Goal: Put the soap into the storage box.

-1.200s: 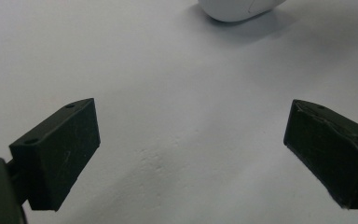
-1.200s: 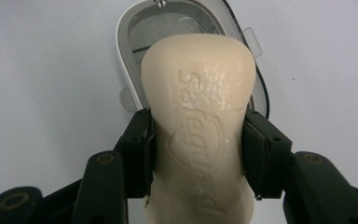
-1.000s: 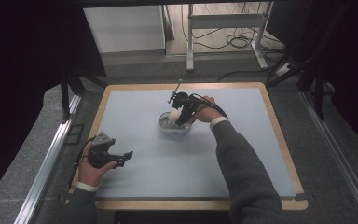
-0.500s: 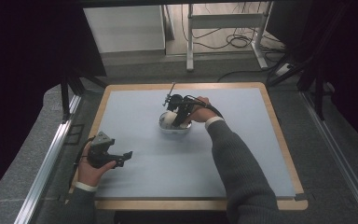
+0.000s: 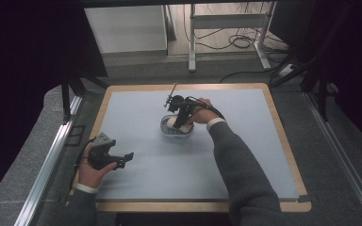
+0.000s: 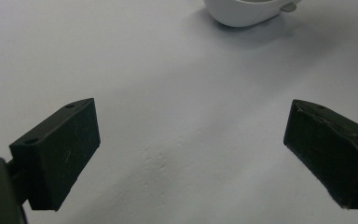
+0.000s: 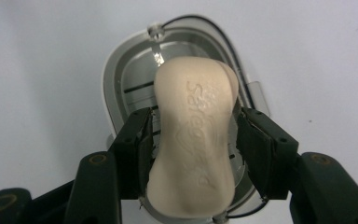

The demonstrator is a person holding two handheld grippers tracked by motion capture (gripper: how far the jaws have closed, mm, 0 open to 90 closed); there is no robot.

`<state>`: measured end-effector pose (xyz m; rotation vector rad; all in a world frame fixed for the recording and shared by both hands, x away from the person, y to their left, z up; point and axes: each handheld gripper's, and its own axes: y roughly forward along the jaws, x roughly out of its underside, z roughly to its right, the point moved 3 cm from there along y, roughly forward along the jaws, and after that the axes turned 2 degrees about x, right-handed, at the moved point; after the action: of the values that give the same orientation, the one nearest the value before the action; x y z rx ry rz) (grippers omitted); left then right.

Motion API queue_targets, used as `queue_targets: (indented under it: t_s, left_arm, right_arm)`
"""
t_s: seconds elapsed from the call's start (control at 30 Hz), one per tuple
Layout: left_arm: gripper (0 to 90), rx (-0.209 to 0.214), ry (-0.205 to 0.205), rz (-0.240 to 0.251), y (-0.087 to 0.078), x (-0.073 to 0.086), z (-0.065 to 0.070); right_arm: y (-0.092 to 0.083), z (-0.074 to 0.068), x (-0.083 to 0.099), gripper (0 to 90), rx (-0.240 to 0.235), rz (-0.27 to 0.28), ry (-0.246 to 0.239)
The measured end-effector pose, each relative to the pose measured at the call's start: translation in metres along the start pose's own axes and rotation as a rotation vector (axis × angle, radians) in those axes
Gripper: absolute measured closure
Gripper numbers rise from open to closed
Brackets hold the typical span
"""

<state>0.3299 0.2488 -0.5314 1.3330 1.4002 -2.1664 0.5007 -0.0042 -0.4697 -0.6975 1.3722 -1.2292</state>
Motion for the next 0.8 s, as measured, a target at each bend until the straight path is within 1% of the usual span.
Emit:
queue_targets:
  t_s: [0.1,0.17,0.2,0.33,0.37,0.47,0.53,0.6,0.63,0.7,0.73,0.77,0.8]
  left_arm:
    - [4.1,0.003,-0.002,0.0,0.0,0.0,0.0]
    - [4.1,0.004,-0.003,-0.001,0.001,0.0,0.0]
    - [4.1,0.008,-0.009,0.001,0.001,-0.001,0.0]
    - [4.0,0.009,-0.007,-0.001,0.003,-0.001,0.0]
    - [4.0,0.009,-0.009,-0.001,0.003,-0.002,0.0]
    - [4.0,0.011,-0.01,0.003,0.003,-0.003,0.001]
    - [4.0,0.01,-0.007,0.006,0.002,-0.005,0.001]
    - [4.0,0.009,-0.004,0.006,0.002,-0.005,0.001]
    - [4.0,0.008,-0.004,0.006,0.002,-0.005,0.001]
    - [4.0,0.007,-0.002,0.005,0.002,-0.004,0.001]
    - [4.0,0.007,-0.001,0.003,0.001,-0.003,0.001]
    - [4.0,0.007,-0.001,0.003,0.001,-0.003,0.001]
    - [4.0,0.008,0.001,0.003,0.001,-0.003,0.001]
  right_arm:
    - [-0.006,0.0,0.001,44.2,0.005,0.01,0.006]
    - [-0.009,-0.001,0.002,43.5,0.003,0.023,0.024]
    - [-0.012,-0.002,0.004,42.8,0.0,0.029,0.026]
    - [-0.017,-0.005,0.009,41.5,-0.001,0.038,0.03]
    - [-0.022,-0.007,0.014,40.2,0.0,0.047,0.03]
    - [-0.029,-0.009,0.021,39.4,0.003,0.074,0.044]
    - [-0.035,-0.009,0.028,38.5,0.01,0.103,0.059]
    - [-0.037,-0.009,0.031,38.1,0.012,0.11,0.064]
    - [-0.042,-0.009,0.038,36.5,0.021,0.122,0.08]
    - [-0.044,-0.009,0.042,36.0,0.023,0.13,0.089]
    - [-0.047,-0.009,0.05,34.6,0.026,0.14,0.114]
    - [-0.047,-0.009,0.05,34.6,0.026,0.14,0.114]
    - [-0.048,-0.009,0.053,34.2,0.032,0.149,0.125]
